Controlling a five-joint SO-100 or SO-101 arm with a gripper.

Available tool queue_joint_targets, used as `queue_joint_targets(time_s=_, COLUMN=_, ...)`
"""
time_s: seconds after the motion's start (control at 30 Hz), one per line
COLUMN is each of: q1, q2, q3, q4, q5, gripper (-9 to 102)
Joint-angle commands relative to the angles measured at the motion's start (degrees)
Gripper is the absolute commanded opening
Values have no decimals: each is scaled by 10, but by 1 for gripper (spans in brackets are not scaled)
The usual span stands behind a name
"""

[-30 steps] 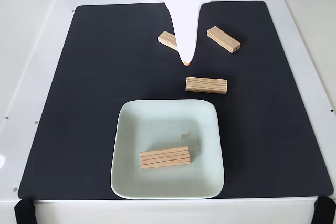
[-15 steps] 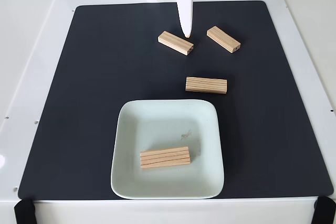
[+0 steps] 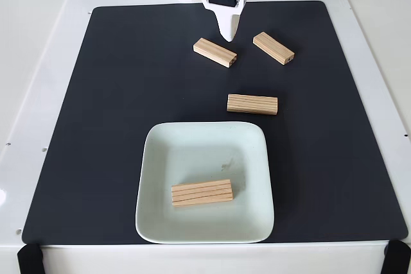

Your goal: Pick up the wooden block and place them on the plate.

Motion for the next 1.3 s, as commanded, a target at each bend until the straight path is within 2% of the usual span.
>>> queue_joint_targets(time_s=0.0, q1=1, q2=1, q3=-21, q4=4, q5=8, gripper=-1)
queue_joint_targets(time_s=0.23, q1=25, q2=4, q3=-18, q4=6, q5=56, gripper=-1)
queue_joint_targets(time_s=0.57, q1=19, q2=107, q3=116, q4=-9, q5=54, gripper=-1)
queue_joint_targets(time_s=0.73, q1=25, q2=159, q3=181, q4=-70, q5=55, gripper=-1)
queue_joint_targets(time_s=1.07, q1=44, q2=187, q3=220, q4=-69, q5=53, gripper=-1)
queue_joint_targets(time_s=1.17, q1=46, q2=185, q3=229, q4=-69, q5=53, gripper=6)
queue_joint_targets(time_s=1.27, q1=46, q2=188, q3=241, q4=-68, q5=53, gripper=21)
